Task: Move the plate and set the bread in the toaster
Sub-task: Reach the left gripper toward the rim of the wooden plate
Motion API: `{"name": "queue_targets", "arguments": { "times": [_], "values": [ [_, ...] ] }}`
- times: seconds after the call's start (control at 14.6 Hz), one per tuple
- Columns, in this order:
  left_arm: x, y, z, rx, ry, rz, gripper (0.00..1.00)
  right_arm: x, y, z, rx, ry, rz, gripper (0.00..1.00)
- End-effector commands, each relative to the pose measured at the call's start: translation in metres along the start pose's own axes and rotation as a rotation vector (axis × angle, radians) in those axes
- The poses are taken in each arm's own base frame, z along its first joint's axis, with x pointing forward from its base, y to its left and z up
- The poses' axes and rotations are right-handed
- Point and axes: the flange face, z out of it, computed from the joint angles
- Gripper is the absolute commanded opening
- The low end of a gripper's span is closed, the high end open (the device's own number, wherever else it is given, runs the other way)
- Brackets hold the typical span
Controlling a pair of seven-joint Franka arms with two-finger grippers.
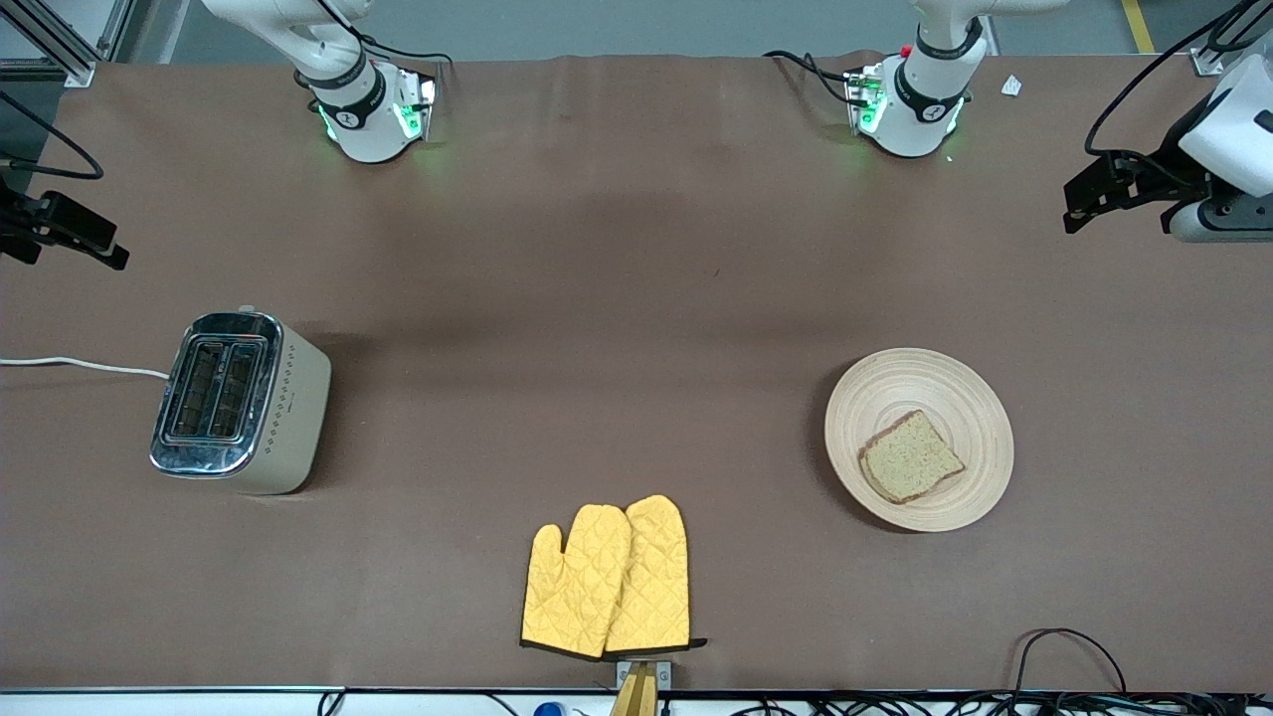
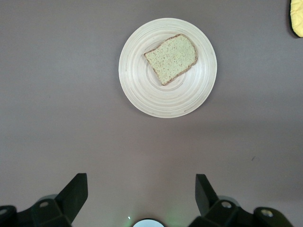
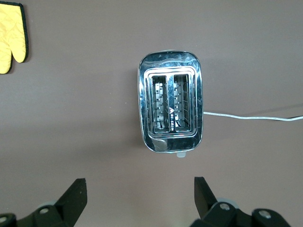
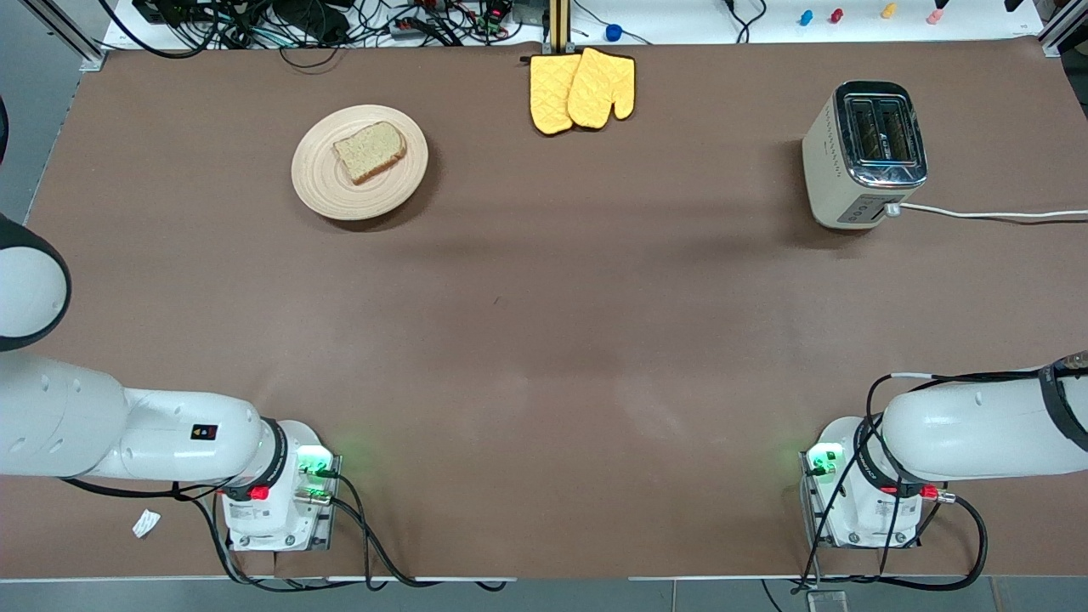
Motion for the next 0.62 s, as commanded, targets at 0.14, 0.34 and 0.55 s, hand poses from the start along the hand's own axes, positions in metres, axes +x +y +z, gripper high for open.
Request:
{"name": "queue_targets", "arguments": {
  "times": [0.14,0.34,0.55],
  "values": [
    [0.004,-0.001,0.0,-0.015,-0.016,0.009,1.0,-0.009,0.002,-0.004,0.0,0.003,-0.003,1.0],
    [0.017,0.0,0.018,-0.016,-0.048,0.015,1.0,-0.009,0.002,-0.005,0.0,0.003,-0.004,1.0],
    [0.045,-0.03,0.052,-0.125,-0.076,-0.052,1.0,-0.009,0.002,-0.004,0.0,0.003,-0.003,1.0]
  ]
}}
